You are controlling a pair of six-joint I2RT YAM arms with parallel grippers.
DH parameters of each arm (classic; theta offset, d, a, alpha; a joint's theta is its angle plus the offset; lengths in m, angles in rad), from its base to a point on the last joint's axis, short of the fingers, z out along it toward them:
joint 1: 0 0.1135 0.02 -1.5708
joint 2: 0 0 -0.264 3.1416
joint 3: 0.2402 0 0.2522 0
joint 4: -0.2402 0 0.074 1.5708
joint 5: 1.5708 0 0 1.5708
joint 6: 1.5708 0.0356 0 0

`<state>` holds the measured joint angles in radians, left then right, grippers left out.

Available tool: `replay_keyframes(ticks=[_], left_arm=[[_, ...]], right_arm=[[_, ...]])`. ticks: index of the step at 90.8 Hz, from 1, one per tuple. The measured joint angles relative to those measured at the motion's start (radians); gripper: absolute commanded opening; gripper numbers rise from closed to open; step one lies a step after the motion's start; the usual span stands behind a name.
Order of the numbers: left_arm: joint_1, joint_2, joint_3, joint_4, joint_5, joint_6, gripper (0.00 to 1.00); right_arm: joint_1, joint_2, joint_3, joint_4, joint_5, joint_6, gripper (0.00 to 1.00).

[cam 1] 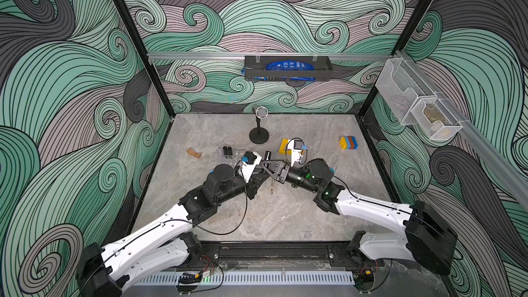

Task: Arrange the lipsticks in the organizer
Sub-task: Pick up the lipstick at the center of the board.

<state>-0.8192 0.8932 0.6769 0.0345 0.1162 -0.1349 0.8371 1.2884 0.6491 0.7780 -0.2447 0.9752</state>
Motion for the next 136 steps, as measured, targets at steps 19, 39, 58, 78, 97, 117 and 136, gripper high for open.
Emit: replay_keyframes(ticks=[19,39,58,78,97,117,136], left_arm=[[0.006,0.000,-0.038,0.062,-0.024,0.004,0.10],[0.006,0.020,-0.058,0.063,-0.029,0.046,0.09],[0.006,0.034,-0.058,0.067,-0.026,0.065,0.09],[0.006,0.052,-0.058,0.071,-0.006,0.080,0.09],[0.006,0.052,-0.058,0.071,0.002,0.091,0.09],[0.006,0.052,-0.058,0.061,0.006,0.098,0.23],[0.006,0.010,-0.058,0.019,-0.009,0.090,0.59]], right_arm=[[-0.059,-0.039,-0.002,-0.076,-0.003,-0.008,0.44],[-0.123,-0.071,0.052,-0.238,-0.024,-0.042,0.46],[-0.126,-0.070,0.156,-0.398,-0.054,-0.087,0.46],[-0.131,-0.021,0.225,-0.517,-0.081,-0.102,0.44],[-0.139,0.000,0.253,-0.571,-0.103,-0.100,0.33],[-0.148,0.008,0.255,-0.580,-0.131,-0.096,0.21],[-0.157,0.016,0.255,-0.579,-0.128,-0.085,0.19]])
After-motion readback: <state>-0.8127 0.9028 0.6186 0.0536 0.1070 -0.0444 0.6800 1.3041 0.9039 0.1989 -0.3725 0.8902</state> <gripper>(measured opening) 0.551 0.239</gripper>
